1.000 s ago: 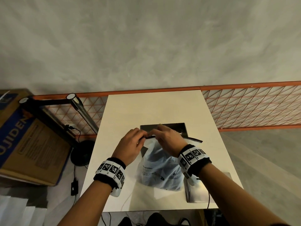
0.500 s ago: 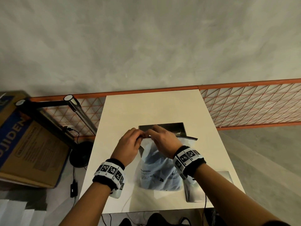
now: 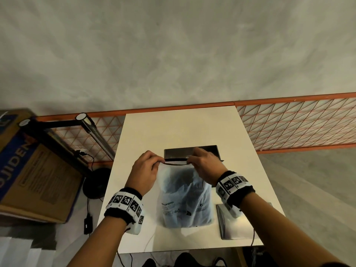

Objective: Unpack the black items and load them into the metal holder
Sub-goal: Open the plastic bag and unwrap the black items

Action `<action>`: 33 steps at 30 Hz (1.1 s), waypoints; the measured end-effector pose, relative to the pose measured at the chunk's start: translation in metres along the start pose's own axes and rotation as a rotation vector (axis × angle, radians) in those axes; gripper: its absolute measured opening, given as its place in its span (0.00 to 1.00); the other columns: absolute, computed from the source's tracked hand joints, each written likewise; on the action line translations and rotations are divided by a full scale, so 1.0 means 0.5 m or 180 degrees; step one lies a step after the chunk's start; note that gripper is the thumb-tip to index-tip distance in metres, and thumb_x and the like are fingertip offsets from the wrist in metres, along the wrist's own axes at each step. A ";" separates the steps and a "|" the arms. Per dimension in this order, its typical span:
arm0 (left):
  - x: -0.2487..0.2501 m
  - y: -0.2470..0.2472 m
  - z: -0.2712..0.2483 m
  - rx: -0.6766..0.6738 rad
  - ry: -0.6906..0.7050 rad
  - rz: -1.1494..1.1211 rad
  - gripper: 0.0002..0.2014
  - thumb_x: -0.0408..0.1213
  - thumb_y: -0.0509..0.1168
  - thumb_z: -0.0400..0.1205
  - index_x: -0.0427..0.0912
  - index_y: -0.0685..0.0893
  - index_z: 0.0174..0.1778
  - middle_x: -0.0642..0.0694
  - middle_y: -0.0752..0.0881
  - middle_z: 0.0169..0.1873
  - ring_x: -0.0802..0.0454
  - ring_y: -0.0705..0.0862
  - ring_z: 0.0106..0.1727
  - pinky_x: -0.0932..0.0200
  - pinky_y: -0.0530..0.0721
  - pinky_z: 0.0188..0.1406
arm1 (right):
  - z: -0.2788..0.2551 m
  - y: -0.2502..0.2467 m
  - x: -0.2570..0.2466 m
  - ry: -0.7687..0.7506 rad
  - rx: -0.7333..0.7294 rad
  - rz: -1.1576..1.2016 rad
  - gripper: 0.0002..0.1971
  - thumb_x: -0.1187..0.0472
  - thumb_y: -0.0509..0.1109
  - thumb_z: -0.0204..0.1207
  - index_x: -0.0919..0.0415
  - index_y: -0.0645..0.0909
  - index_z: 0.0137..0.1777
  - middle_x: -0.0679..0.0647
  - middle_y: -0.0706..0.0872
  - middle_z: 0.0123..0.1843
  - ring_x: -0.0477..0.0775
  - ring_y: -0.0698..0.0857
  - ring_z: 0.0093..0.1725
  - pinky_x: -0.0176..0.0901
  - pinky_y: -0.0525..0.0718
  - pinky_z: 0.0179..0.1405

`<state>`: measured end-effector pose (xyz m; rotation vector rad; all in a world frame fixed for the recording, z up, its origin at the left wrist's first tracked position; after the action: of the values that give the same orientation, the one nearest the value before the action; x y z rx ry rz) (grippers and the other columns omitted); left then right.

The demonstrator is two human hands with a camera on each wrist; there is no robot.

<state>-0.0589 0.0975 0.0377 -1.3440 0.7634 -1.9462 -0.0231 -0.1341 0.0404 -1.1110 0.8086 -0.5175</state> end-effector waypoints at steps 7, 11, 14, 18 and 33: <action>-0.004 -0.013 -0.011 0.0084 -0.0045 0.0014 0.14 0.24 0.67 0.85 0.48 0.93 0.52 0.57 0.80 0.46 0.54 0.83 0.49 0.51 0.85 0.53 | -0.064 -0.047 0.081 0.0399 0.0134 -0.0229 0.11 0.69 0.72 0.74 0.54 0.89 0.51 0.54 0.82 0.49 0.61 0.85 0.44 0.54 0.85 0.39; 0.012 -0.023 -0.001 0.0335 -0.0020 -0.0109 0.17 0.20 0.68 0.83 0.47 0.94 0.52 0.53 0.80 0.45 0.52 0.83 0.47 0.55 0.84 0.51 | -0.068 -0.091 0.066 0.0526 0.0564 -0.0218 0.09 0.69 0.73 0.71 0.55 0.90 0.45 0.53 0.83 0.47 0.59 0.85 0.42 0.51 0.84 0.37; 0.018 -0.020 0.003 0.0375 -0.0032 -0.0045 0.19 0.17 0.67 0.80 0.46 0.94 0.51 0.51 0.79 0.45 0.50 0.83 0.47 0.54 0.84 0.52 | -0.078 -0.100 0.056 0.0724 0.0628 -0.0063 0.06 0.64 0.72 0.72 0.54 0.89 0.44 0.50 0.82 0.47 0.56 0.84 0.43 0.46 0.83 0.36; 0.020 -0.008 -0.002 0.0337 -0.0206 0.0044 0.18 0.18 0.67 0.80 0.46 0.94 0.49 0.52 0.79 0.46 0.49 0.82 0.49 0.50 0.85 0.53 | -0.103 -0.076 0.068 0.1355 0.0273 -0.0076 0.18 0.46 0.63 0.83 0.52 0.89 0.40 0.46 0.79 0.44 0.51 0.82 0.41 0.42 0.74 0.35; 0.049 0.071 -0.065 -0.0170 -0.1766 -0.0113 0.17 0.42 0.72 0.82 0.48 0.76 0.65 0.47 0.78 0.56 0.45 0.80 0.52 0.54 0.76 0.51 | -0.135 0.040 0.057 0.2547 -0.0594 0.0896 0.13 0.66 0.65 0.72 0.49 0.75 0.53 0.60 0.86 0.50 0.63 0.82 0.44 0.47 0.79 0.42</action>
<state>-0.0896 0.0594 0.0147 -1.8242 0.5197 -1.4683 -0.0592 -0.1863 -0.0012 -0.9245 1.7116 -0.6630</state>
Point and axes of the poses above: each hand's wrist, its own z-axis towards the middle knuckle, its own y-axis out of the palm, x = y × z, the point moved 3 cm from there along z, towards the middle knuckle
